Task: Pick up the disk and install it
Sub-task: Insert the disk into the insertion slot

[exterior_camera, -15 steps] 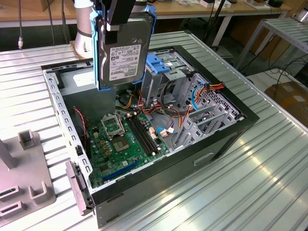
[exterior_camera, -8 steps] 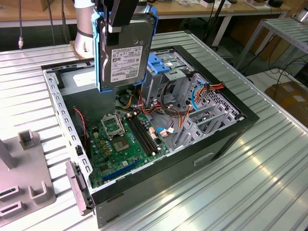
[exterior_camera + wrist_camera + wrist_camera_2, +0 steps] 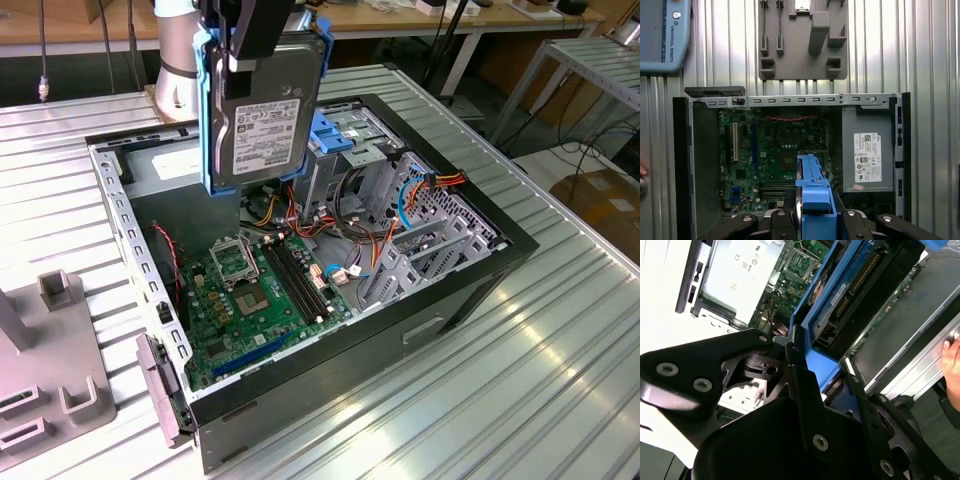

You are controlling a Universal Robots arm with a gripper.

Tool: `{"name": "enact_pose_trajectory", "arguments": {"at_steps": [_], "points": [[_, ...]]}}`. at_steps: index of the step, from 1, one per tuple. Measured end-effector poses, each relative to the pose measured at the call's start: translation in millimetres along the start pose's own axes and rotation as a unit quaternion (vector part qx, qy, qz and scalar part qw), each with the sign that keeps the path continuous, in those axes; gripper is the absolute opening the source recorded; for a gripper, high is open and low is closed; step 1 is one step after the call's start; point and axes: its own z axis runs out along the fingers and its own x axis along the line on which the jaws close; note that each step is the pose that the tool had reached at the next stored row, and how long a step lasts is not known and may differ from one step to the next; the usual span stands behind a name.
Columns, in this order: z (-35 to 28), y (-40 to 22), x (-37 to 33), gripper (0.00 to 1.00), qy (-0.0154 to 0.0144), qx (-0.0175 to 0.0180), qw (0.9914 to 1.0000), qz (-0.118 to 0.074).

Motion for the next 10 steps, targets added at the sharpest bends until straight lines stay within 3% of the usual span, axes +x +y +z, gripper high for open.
{"name": "enact_pose_trajectory", "arguments": {"at_steps": [10], "points": [[0.2,-1.5,6.1,0.37,0.0003,0.0001,1.00000,0.000]]}}
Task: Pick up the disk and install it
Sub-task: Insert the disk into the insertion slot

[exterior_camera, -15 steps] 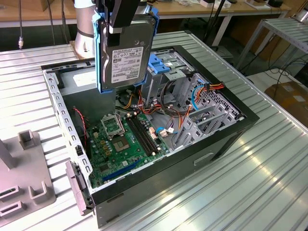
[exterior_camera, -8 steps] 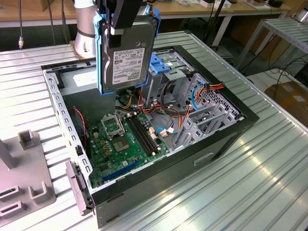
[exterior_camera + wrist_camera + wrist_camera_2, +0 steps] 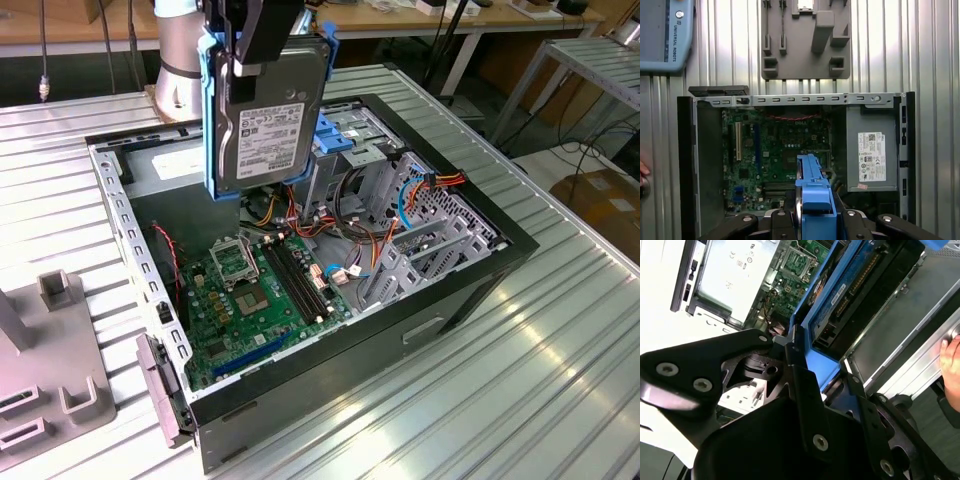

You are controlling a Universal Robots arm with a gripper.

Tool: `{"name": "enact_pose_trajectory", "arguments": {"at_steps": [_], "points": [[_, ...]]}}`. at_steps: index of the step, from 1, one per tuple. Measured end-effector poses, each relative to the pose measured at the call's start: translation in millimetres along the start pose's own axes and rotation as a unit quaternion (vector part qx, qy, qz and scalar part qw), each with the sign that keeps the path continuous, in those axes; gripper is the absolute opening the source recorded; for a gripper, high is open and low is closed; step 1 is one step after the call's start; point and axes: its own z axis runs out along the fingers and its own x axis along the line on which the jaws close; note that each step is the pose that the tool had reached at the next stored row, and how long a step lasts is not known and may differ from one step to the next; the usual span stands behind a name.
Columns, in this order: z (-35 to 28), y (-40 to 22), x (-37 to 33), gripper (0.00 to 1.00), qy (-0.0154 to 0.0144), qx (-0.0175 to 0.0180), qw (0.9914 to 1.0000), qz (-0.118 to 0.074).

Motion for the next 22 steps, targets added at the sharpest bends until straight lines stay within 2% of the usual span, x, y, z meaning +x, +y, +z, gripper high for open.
{"name": "enact_pose_trajectory", "arguments": {"at_steps": [5,9,12,22], "points": [[0.0,-5.7,0.0,0.37,0.0001,-0.0001,1.00000,0.000],[0.3,-17.2,-0.3,0.37,0.0000,0.0000,1.00000,0.000],[0.5,-22.4,-0.2,0.37,0.0000,0.0000,1.00000,0.000],[0.9,-26.6,8.0,0.37,0.0000,0.0000,1.00000,0.000]]}}
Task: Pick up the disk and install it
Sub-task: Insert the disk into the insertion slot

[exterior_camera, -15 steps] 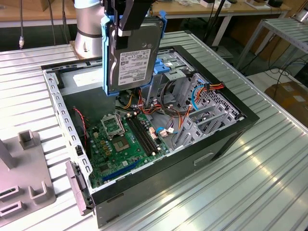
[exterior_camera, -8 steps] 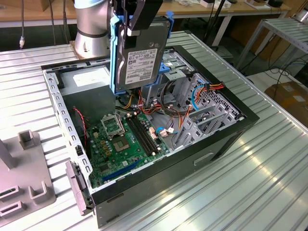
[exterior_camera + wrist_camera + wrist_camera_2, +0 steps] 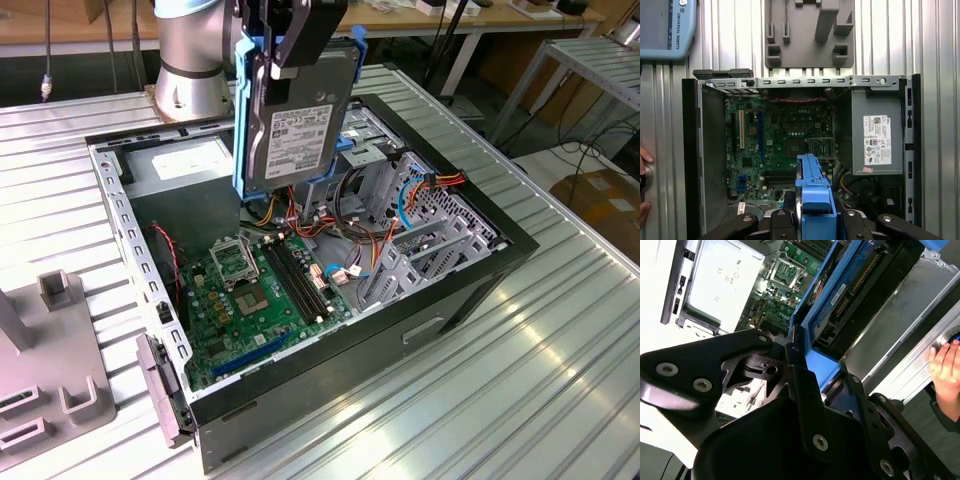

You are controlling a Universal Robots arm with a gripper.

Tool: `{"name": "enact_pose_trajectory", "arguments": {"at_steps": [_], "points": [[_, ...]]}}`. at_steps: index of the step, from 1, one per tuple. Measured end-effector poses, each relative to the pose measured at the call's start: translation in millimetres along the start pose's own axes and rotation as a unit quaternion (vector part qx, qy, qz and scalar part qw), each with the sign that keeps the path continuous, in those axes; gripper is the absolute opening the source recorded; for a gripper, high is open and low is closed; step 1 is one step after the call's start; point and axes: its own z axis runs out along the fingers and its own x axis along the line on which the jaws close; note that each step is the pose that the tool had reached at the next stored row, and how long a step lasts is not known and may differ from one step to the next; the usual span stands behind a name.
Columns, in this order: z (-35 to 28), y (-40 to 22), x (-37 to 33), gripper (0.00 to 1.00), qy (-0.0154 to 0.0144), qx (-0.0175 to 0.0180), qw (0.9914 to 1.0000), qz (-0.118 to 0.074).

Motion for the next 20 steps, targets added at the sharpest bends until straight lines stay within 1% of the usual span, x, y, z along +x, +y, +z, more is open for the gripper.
{"name": "enact_pose_trajectory", "arguments": {"at_steps": [6,14,20], "points": [[0.2,-2.5,5.1,0.37,0.0000,0.0000,1.00000,0.000],[0.4,-4.8,9.9,0.37,0.0000,0.0000,1.00000,0.000],[0.9,-7.8,17.6,0.37,0.0001,0.0000,1.00000,0.000]]}}
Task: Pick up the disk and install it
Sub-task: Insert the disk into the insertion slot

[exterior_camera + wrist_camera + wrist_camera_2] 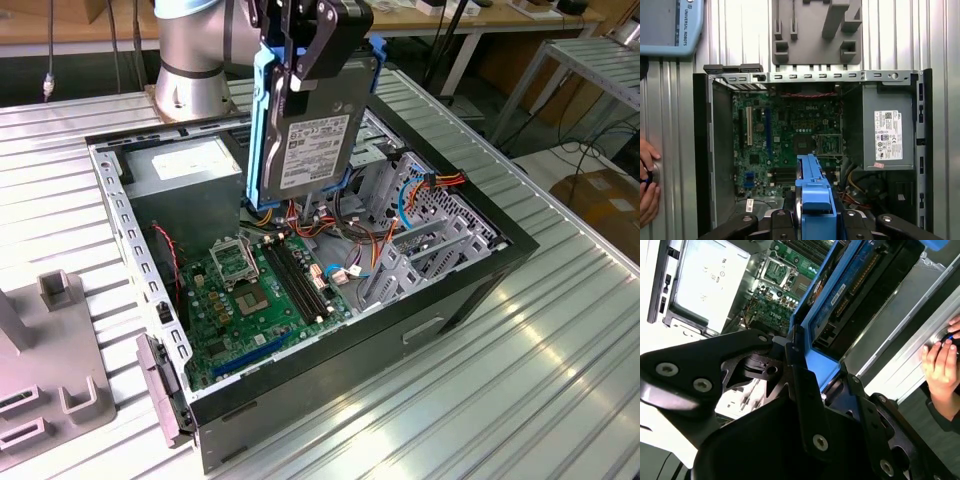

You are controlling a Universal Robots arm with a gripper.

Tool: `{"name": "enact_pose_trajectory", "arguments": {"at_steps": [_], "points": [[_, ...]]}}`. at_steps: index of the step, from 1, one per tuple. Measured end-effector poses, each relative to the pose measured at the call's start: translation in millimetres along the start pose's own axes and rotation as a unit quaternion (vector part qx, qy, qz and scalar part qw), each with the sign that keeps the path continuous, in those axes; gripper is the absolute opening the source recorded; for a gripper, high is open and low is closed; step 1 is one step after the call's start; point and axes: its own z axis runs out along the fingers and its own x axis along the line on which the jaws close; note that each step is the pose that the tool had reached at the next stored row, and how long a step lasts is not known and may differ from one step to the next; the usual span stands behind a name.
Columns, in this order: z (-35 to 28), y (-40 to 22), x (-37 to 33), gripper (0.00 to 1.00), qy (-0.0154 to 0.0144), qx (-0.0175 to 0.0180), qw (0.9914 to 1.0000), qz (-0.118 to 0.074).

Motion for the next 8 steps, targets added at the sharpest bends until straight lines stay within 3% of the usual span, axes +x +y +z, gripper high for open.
{"name": "enact_pose_trajectory", "arguments": {"at_steps": [3,8], "points": [[0.5,-0.7,4.9,0.37,0.0000,0.0000,1.00000,0.000],[1.6,-1.5,18.6,0.37,0.0000,0.0000,1.00000,0.000]]}}
